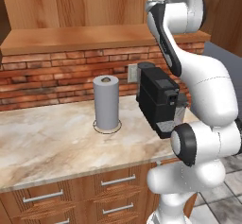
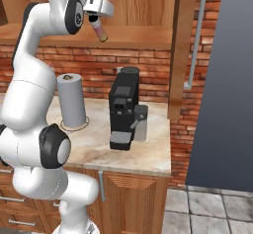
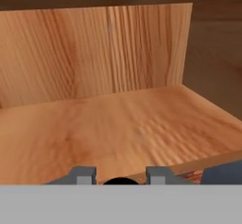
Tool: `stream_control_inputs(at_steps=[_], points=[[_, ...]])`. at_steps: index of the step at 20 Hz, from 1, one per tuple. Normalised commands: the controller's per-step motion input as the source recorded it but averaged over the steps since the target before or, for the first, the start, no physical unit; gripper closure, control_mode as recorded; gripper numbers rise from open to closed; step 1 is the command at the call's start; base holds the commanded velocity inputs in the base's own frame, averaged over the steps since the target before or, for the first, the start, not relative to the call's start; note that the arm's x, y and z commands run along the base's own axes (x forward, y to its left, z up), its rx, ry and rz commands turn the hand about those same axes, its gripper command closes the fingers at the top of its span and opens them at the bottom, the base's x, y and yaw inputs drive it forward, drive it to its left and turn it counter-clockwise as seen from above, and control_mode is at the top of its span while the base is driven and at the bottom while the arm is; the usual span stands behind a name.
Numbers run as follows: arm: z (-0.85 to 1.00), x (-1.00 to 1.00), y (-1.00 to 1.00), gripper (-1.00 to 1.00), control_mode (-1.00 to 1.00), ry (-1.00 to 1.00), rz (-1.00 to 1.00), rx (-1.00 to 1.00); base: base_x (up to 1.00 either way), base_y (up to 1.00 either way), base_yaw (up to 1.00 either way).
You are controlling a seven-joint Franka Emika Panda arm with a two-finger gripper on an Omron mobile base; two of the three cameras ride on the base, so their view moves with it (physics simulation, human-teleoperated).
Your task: Sort all alcoholic drinks to one cabinet, and non-alcoholic drinks to the other.
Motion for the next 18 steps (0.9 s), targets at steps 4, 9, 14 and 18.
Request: stream_control_inputs(at_steps=[4,9,14,18], points=[[0.0,0.42,-0.01,1.0,-1.0,0.0,0.0,0.01,0.0,0.0,0.0],[-0.08,0.33,-0.02,1.0,-1.0,0.0,0.0,0.04,0.0,0.0,0.0],[-0.27,0.16,-0.05,1.0,-1.0,0.01,0.0,0.07,0.0,0.0,0.0],[-0.24,0.21,0.0,1.0,-1.0,0.01,0.0,0.04,0.0,0.0,0.0]])
